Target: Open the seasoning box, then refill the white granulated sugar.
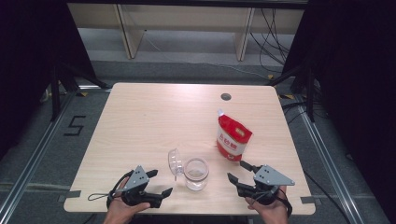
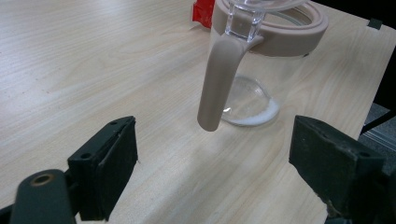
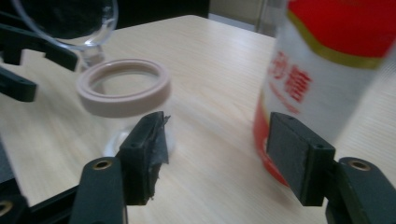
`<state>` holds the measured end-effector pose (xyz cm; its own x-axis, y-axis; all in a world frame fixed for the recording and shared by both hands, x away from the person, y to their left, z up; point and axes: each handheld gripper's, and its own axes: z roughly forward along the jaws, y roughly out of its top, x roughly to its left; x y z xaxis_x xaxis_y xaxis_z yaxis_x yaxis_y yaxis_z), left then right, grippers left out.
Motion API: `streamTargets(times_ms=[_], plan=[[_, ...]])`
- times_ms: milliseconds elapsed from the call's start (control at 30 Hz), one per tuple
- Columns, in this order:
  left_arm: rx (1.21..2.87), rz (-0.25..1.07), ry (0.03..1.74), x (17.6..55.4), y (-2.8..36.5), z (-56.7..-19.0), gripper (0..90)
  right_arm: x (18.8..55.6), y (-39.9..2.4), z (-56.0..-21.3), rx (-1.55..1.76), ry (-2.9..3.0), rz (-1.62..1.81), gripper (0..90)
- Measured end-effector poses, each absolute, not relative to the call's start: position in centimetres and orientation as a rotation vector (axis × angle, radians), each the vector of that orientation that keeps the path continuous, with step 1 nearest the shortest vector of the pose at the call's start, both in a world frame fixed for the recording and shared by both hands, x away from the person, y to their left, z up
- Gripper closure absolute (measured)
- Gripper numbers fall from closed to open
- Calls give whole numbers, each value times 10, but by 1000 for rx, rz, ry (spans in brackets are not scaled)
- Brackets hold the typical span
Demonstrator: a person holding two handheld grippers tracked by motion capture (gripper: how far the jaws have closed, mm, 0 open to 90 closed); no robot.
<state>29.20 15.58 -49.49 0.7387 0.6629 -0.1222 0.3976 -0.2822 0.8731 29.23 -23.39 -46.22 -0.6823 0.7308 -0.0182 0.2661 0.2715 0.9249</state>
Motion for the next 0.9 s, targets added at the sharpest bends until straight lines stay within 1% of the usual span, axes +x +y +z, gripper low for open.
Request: streamTargets(times_ms=[33, 67, 133, 200, 267, 367, 467, 500, 733, 800, 833, 900], plan=[[1903, 326, 824, 292, 155, -495, 151, 293, -236, -463, 926, 2075, 1391, 338], [1915, 336, 795, 293, 156, -495, 151, 293, -238, -464, 946, 2067, 1375, 322], [1906, 332, 821, 292, 156, -495, 151, 296, -243, -466, 970, 2043, 1376, 291], [1905, 322, 816, 292, 155, -496, 151, 299, -247, -468, 970, 2030, 1360, 284], [1902, 322, 809, 292, 154, -496, 152, 299, -250, -469, 999, 2027, 1349, 252], [1901, 326, 824, 292, 154, -495, 152, 301, -253, -470, 1007, 2010, 1336, 244], [1913, 326, 802, 294, 155, -496, 152, 302, -254, -471, 1031, 1994, 1333, 220], [1905, 311, 824, 293, 155, -497, 151, 305, -253, -474, 1054, 1983, 1349, 202], [1895, 327, 829, 292, 157, -498, 151, 321, -251, -478, 1028, 1968, 1346, 175], [1899, 332, 825, 293, 157, -497, 151, 323, -250, -479, 1030, 1970, 1350, 175], [1904, 340, 818, 291, 157, -497, 151, 328, -248, -480, 997, 1983, 1338, 192], [1907, 335, 811, 291, 157, -497, 151, 336, -246, -482, 996, 1973, 1347, 189]])
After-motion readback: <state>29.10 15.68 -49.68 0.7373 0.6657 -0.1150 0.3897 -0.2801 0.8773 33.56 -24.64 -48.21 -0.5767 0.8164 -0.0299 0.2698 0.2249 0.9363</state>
